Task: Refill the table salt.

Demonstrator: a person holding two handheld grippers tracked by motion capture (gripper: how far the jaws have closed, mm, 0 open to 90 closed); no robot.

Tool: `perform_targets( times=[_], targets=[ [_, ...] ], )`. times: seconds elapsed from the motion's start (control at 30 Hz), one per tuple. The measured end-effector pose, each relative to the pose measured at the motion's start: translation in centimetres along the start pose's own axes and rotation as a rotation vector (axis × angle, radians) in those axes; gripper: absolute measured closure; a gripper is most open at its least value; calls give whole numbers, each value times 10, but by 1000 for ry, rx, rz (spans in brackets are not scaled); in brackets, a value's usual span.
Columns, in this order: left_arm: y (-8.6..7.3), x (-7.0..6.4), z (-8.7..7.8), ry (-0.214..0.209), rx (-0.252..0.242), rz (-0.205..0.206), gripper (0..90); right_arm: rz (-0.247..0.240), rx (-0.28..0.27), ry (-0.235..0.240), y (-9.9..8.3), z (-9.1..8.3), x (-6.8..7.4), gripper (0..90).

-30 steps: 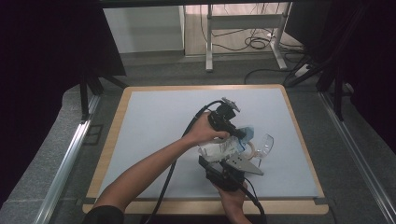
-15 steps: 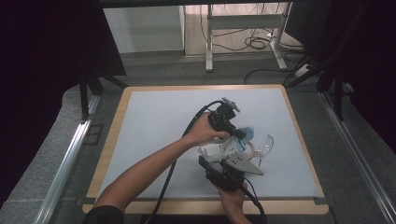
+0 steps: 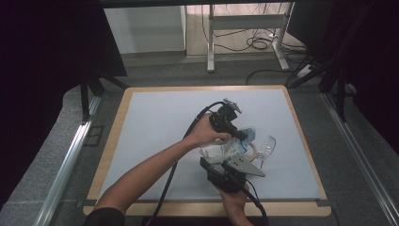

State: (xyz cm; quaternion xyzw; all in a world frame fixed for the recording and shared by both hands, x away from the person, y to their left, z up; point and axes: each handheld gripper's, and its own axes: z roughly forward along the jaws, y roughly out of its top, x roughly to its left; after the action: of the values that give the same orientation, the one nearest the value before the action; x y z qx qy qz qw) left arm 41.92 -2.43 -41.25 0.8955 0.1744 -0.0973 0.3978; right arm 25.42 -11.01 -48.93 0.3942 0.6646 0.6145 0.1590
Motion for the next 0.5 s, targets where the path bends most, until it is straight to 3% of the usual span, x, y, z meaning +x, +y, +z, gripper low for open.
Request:
perform_targets(
  times=[0.5],
  targets=[
    [1,0,0,-5,4,0,899,4,-4,0,1,-1,0,549]
  ],
)
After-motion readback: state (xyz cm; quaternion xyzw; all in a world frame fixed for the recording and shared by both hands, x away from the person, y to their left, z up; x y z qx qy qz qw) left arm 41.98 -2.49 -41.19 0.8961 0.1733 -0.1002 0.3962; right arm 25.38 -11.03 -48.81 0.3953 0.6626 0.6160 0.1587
